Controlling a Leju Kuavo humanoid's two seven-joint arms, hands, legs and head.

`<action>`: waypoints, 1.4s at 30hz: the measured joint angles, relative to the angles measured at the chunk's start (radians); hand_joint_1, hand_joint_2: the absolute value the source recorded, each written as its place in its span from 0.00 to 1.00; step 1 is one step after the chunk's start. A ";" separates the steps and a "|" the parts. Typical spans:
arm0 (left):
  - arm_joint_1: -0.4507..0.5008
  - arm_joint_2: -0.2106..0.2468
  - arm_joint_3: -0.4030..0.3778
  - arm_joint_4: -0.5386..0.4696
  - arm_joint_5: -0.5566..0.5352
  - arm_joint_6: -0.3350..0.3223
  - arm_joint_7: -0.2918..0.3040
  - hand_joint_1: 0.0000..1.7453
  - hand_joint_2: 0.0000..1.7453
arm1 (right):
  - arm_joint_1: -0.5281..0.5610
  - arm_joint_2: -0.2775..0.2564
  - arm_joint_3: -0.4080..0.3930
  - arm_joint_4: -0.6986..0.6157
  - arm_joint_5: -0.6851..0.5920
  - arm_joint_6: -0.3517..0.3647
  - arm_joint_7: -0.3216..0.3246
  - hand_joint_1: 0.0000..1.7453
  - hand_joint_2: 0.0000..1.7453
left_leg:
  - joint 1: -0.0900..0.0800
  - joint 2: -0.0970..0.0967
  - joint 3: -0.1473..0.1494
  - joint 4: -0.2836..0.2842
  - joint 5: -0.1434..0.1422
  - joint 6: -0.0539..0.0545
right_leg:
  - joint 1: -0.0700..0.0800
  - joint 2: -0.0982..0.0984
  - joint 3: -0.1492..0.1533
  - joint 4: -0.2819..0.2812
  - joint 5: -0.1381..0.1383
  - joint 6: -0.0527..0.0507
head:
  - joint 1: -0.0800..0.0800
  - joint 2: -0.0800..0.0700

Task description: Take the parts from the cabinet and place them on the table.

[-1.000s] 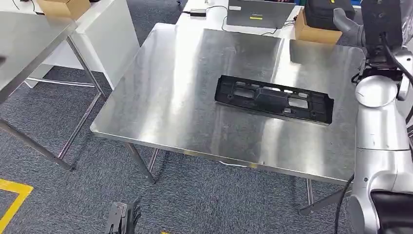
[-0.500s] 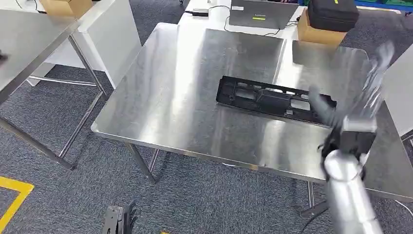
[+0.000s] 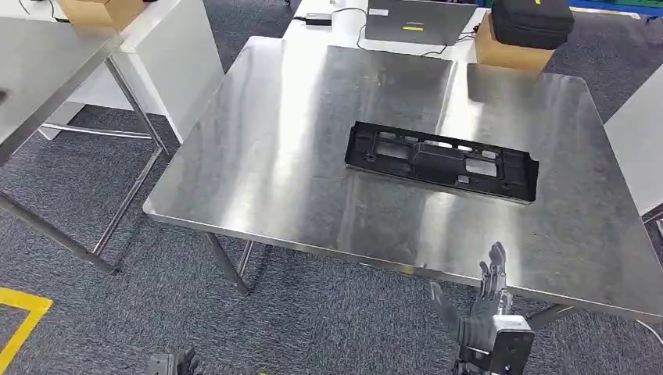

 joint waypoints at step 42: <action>0.151 -0.029 0.355 -0.098 -0.225 -0.021 -0.015 0.00 0.00 | 0.050 0.068 -0.067 0.135 0.106 0.034 0.028 0.00 1.00 | 0.036 0.034 0.047 -0.054 0.019 -0.010 | 0.002 -0.005 0.027 0.198 -0.090 0.020 | 0.008 0.000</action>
